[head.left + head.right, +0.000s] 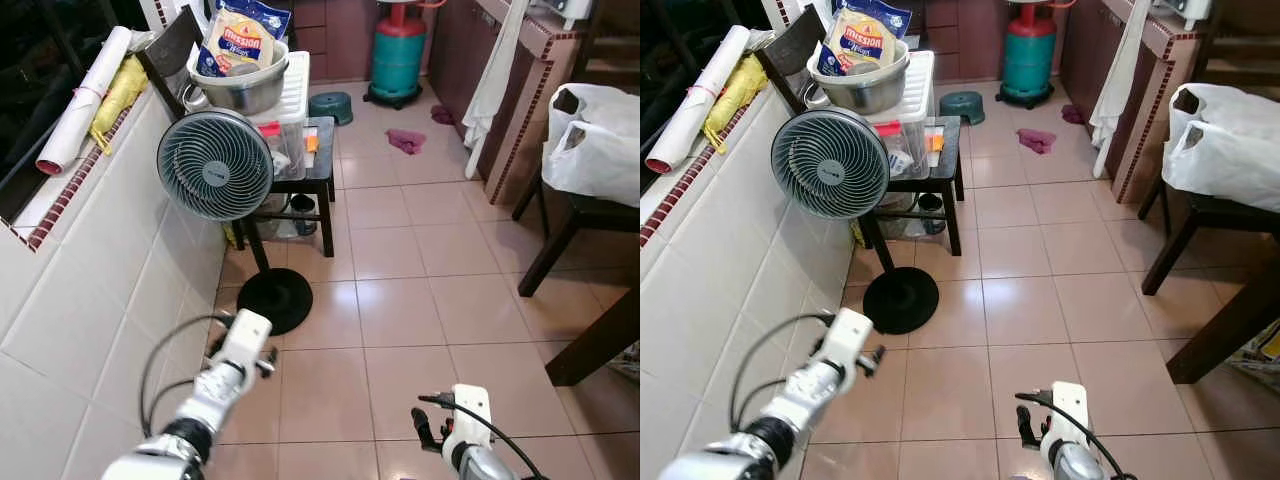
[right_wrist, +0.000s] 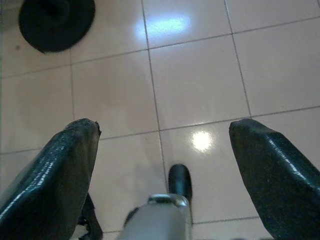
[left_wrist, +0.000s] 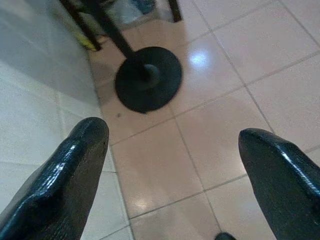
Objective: Setting the table
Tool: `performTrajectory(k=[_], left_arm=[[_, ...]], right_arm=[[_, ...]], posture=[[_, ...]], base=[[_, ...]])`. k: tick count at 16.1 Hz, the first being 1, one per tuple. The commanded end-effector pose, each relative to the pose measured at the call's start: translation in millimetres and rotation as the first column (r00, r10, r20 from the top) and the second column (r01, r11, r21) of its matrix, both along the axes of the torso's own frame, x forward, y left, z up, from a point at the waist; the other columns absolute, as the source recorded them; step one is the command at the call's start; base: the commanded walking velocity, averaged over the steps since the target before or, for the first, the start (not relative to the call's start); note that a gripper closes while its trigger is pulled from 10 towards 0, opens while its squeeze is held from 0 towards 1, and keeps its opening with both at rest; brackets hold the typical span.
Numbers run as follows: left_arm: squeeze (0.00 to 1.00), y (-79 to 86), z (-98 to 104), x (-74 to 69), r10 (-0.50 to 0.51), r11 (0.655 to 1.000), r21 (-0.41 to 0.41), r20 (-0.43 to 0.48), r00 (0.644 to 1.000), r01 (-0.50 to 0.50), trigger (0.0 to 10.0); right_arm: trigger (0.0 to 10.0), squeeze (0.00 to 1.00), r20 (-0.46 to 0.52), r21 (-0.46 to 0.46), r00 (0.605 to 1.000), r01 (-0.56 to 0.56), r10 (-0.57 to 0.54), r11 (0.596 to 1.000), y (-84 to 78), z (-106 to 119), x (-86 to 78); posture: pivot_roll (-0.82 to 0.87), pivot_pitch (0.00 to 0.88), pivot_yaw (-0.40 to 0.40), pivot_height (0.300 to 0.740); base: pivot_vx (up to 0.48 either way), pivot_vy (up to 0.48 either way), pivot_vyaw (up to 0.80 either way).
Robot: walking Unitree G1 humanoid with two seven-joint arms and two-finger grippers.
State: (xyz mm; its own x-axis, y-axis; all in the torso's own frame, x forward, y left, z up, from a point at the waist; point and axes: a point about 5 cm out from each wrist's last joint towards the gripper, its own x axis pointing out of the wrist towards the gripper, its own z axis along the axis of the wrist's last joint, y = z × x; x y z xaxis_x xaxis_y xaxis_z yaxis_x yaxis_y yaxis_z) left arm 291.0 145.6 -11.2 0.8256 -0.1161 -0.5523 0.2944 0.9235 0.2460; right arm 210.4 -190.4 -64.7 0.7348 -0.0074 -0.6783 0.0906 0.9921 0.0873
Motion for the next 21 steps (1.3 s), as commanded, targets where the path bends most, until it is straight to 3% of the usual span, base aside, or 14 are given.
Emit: performTrajectory(k=[1, 5, 7, 11, 13, 15, 18, 21], left_arm=[[0.0, 3.4, 1.1, 1.3, 0.011, 1.0, 0.0, 0.0, 1.0, -0.011, 10.0], [0.0, 6.0, -7.0, -7.8, 0.018, 1.0, -0.02, -0.036, 0.999, -0.018, 10.0], [0.0, 11.3, -6.0, -6.3, 0.031, 0.999, -0.029, -0.052, 0.998, -0.033, 10.0], [0.0, 14.6, -5.0, -5.1, 0.03, 0.999, -0.026, -0.059, 0.998, -0.031, 10.0], [0.0, 13.7, -8.6, -9.2, 0.016, 1.0, -0.012, -0.069, 0.998, -0.017, 10.0], [0.0, 15.3, -7.7, -8.1, 0.052, 0.998, -0.027, -0.063, 0.997, -0.054, 10.0], [0.0, 13.7, -4.2, -4.0, 0.081, 0.996, -0.039, -0.042, 0.996, -0.083, 10.0], [0.0, 29.2, 3.1, 2.8, 0.179, 0.983, -0.048, -0.016, 0.984, -0.18, 10.0]], right_arm=[[10.0, 0.0, 0.019, 0.008, 1.0, 0.015, -0.015, 1.0, 1.1, 3.1, 5.5], [10.0, 0.0, 0.005, 0.02, 0.998, 0.055, -0.055, 0.998, 1.5, -2.6, -5.0], [10.0, 0.0, -0.022, 0.037, 0.993, 0.117, -0.117, 0.992, -2.9, -9.8, -20.2], [10.0, 0.0, -0.073, 0.014, 0.989, 0.133, -0.132, 0.991, -5.4, -21.1, -46.6], [10.0, 0.0, -0.023, -0.01, 0.992, 0.126, -0.126, 0.992, -11.4, -15.3, -38.9], [10.0, 0.0, 0.078, -0.041, 0.996, 0.046, -0.043, 0.998, -11.5, -1.2, -16.1], [10.0, 0.0, 0.138, -0.053, 0.99, -0.008, 0.015, 0.999, -13.0, 10.2, 1.2], [10.0, 0.0, 0.173, -0.061, 0.98, -0.094, 0.103, 0.994, -4.0, 20.6, 20.7]], posture=[[-0.19, 0.077, 0.122, 0.74], [-0.21, 0.051, 0.16, 0.74], [-0.21, 0.055, 0.2, 0.74], [-0.23, 0.063, 0.227, 0.74], [-0.25, 0.062, 0.217, 0.74], [-0.25, 0.035, 0.192, 0.74], [-0.24, 0.0, 0.153, 0.74], [-0.22, 0.0, 0.13, 0.74]], base=[[0.0, 0.0, 0.0], [0.0, 0.0, 0.0], [0.0, 0.0, 0.0], [0.0, 0.0, 0.0], [0.0, 0.0, 0.0], [0.0, 0.0, 0.0], [0.0, 0.0, 0.0], [0.0, 0.0, 0.0]])
